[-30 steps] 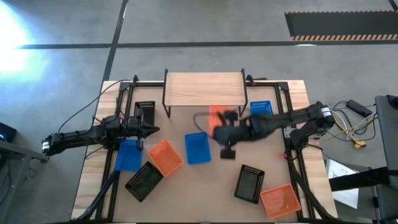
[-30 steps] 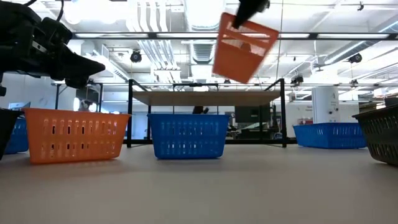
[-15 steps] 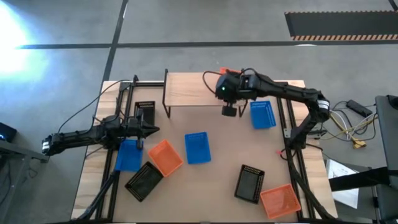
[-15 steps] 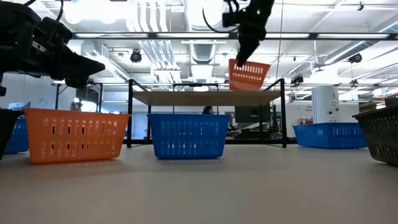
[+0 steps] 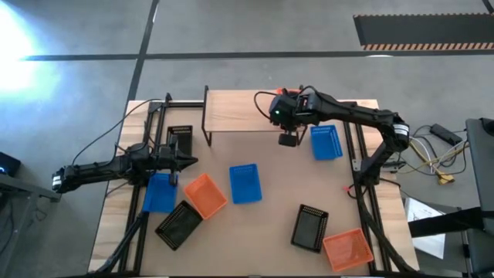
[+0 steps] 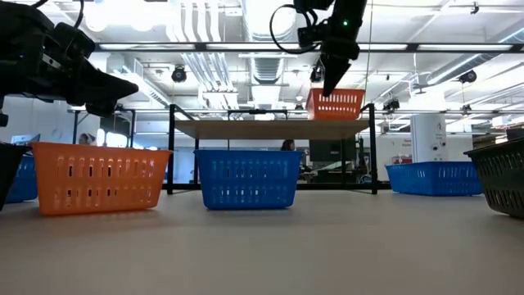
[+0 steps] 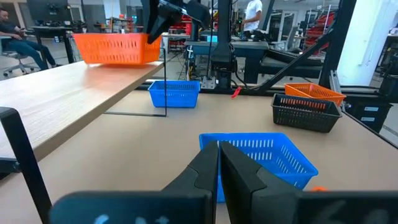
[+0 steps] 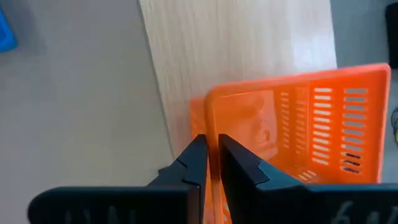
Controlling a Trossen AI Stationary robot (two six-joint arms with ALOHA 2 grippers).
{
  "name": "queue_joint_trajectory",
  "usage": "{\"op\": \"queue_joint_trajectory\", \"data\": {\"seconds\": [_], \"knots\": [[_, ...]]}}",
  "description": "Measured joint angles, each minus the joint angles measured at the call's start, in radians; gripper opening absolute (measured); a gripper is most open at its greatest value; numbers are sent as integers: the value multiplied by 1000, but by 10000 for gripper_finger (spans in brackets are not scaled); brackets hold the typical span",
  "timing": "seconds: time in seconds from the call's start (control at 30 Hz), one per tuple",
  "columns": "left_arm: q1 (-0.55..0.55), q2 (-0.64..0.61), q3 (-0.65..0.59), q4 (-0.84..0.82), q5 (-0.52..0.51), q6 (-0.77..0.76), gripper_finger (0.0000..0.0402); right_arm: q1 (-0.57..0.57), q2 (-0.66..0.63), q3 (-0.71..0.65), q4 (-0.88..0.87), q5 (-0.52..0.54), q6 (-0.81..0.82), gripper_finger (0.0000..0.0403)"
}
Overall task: Stack baskets on shelf by color
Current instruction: Put the middle orange bin on the shelf, then put the right black bin on the shelf
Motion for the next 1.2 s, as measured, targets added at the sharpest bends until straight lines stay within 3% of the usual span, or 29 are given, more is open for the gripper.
{"op": "queue_joint_trajectory", "data": {"seconds": [0.33,0.53,0.87,1.2], "knots": [[0,0,0,0,0,0,0,0,0,-10,-20,26,-21,129],[0,0,0,0,0,0,0,68,-12,47,-90,26,118,173],[0,1,0,-1,0,0,0,491,-21,-39,-28,25,482,154],[0,0,0,0,0,0,0,904,25,-150,100,21,1210,126]]}}
